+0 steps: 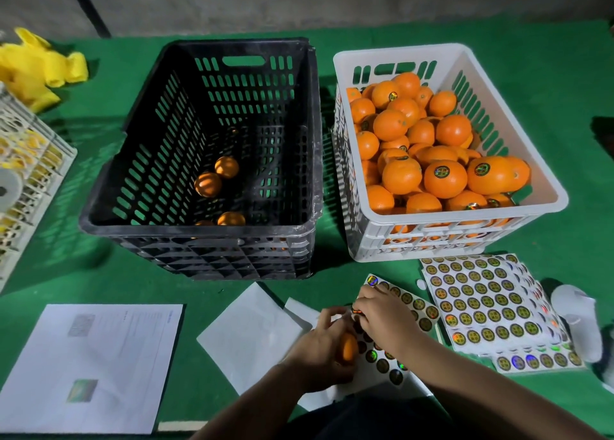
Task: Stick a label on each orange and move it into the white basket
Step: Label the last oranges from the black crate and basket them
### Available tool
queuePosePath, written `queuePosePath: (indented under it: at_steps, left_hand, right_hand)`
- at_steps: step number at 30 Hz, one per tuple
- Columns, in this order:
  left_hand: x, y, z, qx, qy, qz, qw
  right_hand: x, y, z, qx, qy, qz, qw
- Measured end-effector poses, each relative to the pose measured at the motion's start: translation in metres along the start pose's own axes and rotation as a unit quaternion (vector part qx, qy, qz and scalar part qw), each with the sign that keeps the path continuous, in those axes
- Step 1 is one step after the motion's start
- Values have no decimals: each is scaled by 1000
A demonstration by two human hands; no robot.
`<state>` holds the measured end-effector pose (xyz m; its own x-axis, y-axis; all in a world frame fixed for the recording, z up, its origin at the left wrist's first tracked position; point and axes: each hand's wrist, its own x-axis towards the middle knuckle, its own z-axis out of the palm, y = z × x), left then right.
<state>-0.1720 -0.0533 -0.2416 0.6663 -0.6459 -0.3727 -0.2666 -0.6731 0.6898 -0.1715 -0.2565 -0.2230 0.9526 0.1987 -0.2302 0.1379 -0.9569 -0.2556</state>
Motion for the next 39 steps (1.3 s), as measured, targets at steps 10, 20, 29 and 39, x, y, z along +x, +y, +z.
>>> queuePosePath:
  at_steps: [10, 20, 29, 39]
  left_hand:
    - [0, 4, -2, 8, -8, -18, 1000]
    - [-1, 8, -5, 8, -7, -25, 1000]
    - [-2, 9, -6, 7, -10, -23, 1000]
    - [-5, 11, -9, -45, 6, -17, 999]
  right_hand:
    - [3, 13, -5, -44, -61, -33, 997]
    - [5, 5, -6, -78, -44, -44, 995]
    - [5, -13, -23, -171, 19, -139, 975]
    - [-6, 12, -29, 280, 82, 167, 942]
